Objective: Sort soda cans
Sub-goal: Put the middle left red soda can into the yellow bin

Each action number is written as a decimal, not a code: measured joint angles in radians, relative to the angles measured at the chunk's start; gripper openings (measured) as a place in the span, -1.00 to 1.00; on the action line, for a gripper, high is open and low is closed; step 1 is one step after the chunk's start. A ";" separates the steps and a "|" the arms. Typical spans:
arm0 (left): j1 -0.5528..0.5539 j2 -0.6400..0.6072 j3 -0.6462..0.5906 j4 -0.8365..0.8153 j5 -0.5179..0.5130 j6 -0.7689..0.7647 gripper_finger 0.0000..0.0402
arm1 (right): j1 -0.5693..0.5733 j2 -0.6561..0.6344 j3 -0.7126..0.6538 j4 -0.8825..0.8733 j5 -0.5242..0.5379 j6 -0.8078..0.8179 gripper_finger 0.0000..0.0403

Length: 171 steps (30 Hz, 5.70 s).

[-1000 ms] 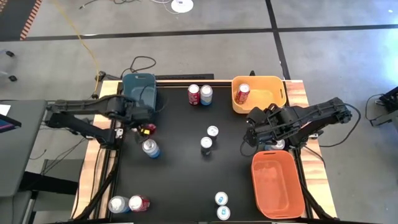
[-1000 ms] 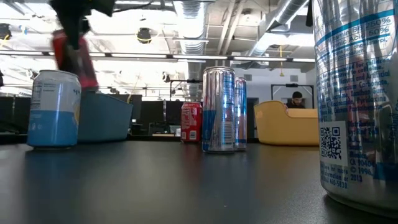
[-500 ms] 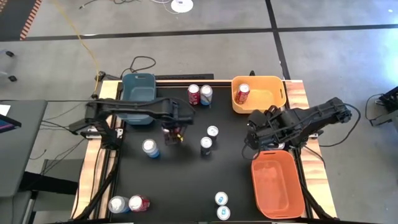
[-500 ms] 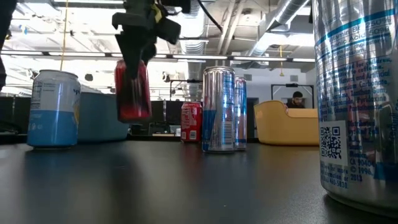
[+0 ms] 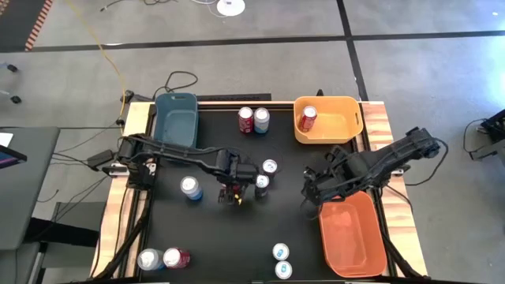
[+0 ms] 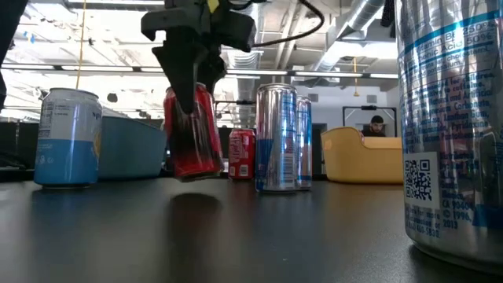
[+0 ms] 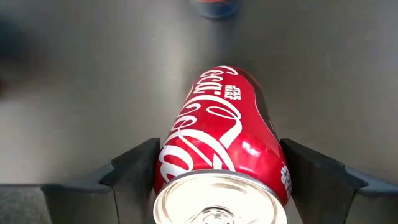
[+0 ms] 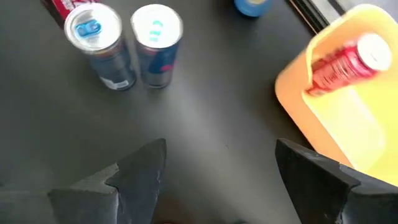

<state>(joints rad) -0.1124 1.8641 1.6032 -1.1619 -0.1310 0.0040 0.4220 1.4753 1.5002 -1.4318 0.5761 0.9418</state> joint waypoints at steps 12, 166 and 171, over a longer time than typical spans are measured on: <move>-0.025 0.003 0.000 0.082 0.051 0.037 0.85 | -0.063 0.117 0.000 0.165 -0.078 -0.216 0.59; -0.251 -0.660 -0.945 0.950 -0.523 -0.198 0.88 | -0.316 -0.134 0.000 0.545 0.056 -0.663 0.35; -0.247 -0.660 -0.945 0.952 -0.528 -0.200 0.88 | -0.374 -0.187 0.000 0.400 0.099 -0.557 0.35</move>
<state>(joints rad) -0.3592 1.2045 0.6582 -0.2096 -0.6594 -0.1960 0.0476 1.2879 1.5004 -1.0320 0.6748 0.3853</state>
